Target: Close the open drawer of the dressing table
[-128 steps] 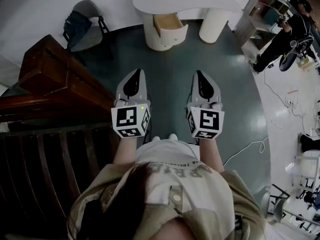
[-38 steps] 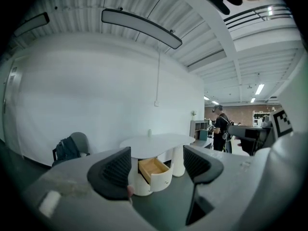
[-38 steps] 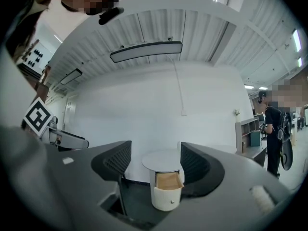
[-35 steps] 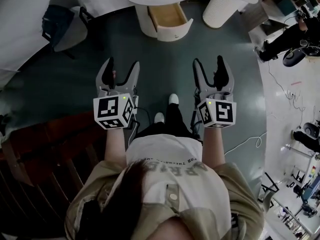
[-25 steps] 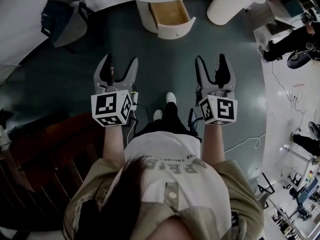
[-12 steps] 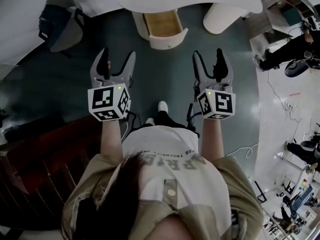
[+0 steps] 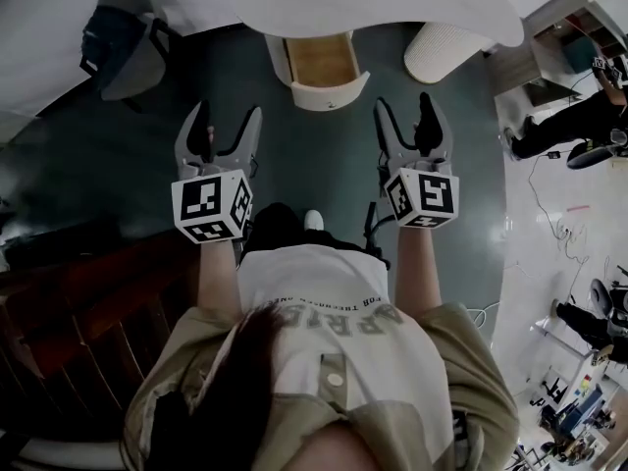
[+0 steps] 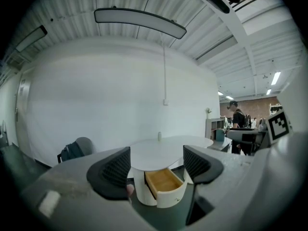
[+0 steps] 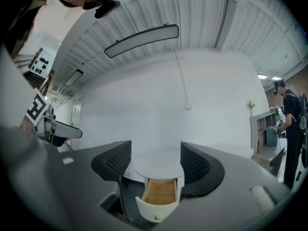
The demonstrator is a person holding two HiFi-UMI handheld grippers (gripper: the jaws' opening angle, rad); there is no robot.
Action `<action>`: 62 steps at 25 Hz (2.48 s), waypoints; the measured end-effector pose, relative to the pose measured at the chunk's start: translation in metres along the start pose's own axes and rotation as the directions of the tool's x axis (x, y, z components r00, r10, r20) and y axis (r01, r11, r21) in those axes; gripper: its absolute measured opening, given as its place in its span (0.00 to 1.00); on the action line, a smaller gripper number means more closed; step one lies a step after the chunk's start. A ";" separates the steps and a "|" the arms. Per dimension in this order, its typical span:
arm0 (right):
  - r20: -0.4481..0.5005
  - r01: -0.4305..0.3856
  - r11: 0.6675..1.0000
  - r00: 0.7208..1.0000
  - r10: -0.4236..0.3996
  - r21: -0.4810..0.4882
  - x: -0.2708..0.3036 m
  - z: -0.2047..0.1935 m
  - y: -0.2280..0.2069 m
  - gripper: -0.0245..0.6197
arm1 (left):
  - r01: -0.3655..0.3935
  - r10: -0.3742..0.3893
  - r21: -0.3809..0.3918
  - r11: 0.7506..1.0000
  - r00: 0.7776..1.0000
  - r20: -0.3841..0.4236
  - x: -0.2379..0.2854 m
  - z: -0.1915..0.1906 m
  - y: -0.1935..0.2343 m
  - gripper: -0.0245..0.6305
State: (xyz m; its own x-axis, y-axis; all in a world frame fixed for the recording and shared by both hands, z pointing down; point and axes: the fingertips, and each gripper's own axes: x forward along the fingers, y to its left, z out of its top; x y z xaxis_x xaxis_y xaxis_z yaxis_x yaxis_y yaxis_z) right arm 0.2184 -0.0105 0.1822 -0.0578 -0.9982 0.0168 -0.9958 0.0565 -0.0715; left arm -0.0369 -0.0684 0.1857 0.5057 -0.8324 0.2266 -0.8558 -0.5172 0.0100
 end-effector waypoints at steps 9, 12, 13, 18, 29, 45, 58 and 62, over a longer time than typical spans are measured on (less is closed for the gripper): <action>-0.076 -0.011 1.000 0.997 0.013 0.026 0.033 -0.053 0.000 0.52 | 0.009 -0.009 -0.003 1.000 0.997 -0.082 0.028 -0.036 0.015 0.57; -0.097 -0.026 1.000 0.995 0.027 0.013 0.045 -0.068 0.000 0.52 | 0.026 -0.026 -0.002 1.000 0.995 -0.101 0.041 -0.044 0.017 0.57; -0.106 -0.030 0.999 0.994 0.031 0.011 0.049 -0.075 0.001 0.52 | 0.030 -0.030 -0.001 1.000 0.994 -0.105 0.045 -0.047 0.017 0.57; -0.149 -0.037 0.999 0.988 0.039 0.015 0.065 -0.109 0.004 0.52 | 0.052 -0.051 0.004 0.999 0.991 -0.120 0.065 -0.061 0.017 0.57; -0.273 -0.092 0.996 0.958 0.088 -0.003 0.098 -0.218 0.013 0.52 | 0.051 -0.052 -0.009 0.999 0.988 -0.144 0.102 -0.103 0.023 0.57; -0.415 -0.105 0.994 0.906 0.085 -0.024 0.124 -0.366 0.005 0.52 | 0.053 -0.051 0.005 0.999 0.978 -0.200 0.135 -0.184 0.028 0.57; -0.545 -0.075 0.997 0.837 0.055 -0.014 0.132 -0.463 0.003 0.52 | 0.088 -0.082 0.017 0.996 0.974 -0.212 0.144 -0.232 0.025 0.57; -0.562 -0.069 0.996 0.826 0.030 -0.048 0.139 -0.479 0.001 0.51 | 0.092 -0.087 0.017 0.996 0.974 -0.211 0.146 -0.242 0.025 0.57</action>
State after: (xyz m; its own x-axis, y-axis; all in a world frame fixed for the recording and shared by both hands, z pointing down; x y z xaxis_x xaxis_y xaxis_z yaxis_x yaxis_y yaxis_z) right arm 0.1756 -0.1393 0.6623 -0.1172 -0.8114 0.5727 -0.9917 0.1259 -0.0245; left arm -0.0106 -0.1542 0.4545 0.5435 -0.7235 0.4256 -0.8035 -0.5952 0.0143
